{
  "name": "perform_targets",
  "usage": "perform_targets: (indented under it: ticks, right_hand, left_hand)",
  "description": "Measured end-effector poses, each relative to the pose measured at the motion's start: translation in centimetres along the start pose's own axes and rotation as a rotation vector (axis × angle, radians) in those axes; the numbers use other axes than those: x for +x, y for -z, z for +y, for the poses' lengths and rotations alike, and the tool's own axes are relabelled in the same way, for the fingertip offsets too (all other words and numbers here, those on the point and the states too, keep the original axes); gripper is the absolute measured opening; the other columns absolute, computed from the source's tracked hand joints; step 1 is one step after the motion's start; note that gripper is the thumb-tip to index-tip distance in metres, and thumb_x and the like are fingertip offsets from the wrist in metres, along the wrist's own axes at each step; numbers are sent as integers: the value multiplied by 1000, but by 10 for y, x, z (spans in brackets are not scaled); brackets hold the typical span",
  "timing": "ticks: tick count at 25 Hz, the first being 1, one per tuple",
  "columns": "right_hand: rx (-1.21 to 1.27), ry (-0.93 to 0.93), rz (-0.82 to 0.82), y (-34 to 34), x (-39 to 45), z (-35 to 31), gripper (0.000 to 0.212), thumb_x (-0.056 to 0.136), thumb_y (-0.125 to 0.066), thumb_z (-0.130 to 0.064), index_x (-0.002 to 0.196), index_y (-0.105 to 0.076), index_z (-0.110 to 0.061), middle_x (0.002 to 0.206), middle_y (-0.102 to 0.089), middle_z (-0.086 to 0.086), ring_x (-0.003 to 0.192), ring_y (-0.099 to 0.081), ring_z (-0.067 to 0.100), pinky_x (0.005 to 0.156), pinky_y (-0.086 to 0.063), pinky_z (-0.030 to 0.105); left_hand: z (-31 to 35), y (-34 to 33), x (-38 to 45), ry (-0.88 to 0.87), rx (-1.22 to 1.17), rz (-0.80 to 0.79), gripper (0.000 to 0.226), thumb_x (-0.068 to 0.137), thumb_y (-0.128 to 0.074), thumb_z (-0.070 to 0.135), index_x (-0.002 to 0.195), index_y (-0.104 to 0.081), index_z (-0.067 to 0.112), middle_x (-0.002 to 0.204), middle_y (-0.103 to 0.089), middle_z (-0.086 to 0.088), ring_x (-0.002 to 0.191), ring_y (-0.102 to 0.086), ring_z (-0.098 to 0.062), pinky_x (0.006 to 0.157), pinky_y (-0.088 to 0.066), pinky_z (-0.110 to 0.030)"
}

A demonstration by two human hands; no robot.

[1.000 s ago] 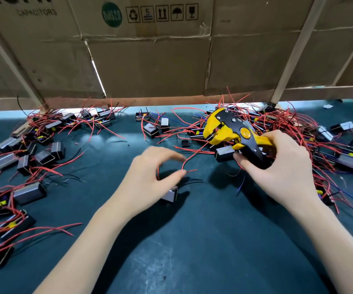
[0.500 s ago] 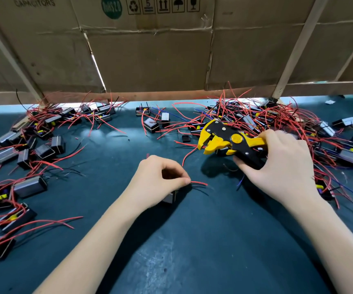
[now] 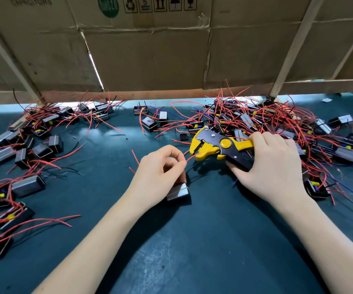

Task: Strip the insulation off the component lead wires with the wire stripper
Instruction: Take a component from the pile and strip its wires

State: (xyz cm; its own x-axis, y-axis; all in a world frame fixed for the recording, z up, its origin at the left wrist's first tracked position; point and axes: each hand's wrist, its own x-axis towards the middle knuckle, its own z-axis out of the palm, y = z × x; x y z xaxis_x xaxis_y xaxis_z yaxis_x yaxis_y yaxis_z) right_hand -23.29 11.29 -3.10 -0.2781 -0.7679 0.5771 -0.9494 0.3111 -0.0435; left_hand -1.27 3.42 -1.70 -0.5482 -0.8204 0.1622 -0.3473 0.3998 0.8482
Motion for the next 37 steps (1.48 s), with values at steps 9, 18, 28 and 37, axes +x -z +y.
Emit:
perform_targets:
  ticks: [9,18,28,37]
  right_hand:
    - [48,-5,49,1,-1,-3,55,75,-64,-59,86,-55,-7,80,-56,11,81,-55,35,75,-35,43]
    - [87,12,78,2,0,-4,61,74,-51,-67,82,-57,-7,76,-58,8,79,-58,34,73,-37,42]
    - [93,28,128,3,0,-3,64,74,-47,-70,79,-62,-8,70,-61,7,71,-62,34,67,-38,40]
    - [41,-31,103,3,-1,-6,54,67,-76,-63,70,-60,-11,65,-62,9,65,-63,34,57,-31,31]
  left_hand:
    - [-2,-6,-1,149,-162,34,14,92,-54,4,80,-60,7,59,-70,-2,45,-52,-4,46,-44,-15]
    - [-3,-6,0,164,-170,13,14,92,-54,4,80,-60,7,59,-71,-3,43,-50,-3,47,-44,-14]
    - [-5,-5,1,155,-125,17,11,86,-54,1,79,-62,3,57,-70,-3,44,-50,-5,50,-42,-12]
    - [-6,-5,1,140,-43,15,8,88,-67,15,81,-67,12,46,-59,6,45,-48,-6,51,-40,-10]
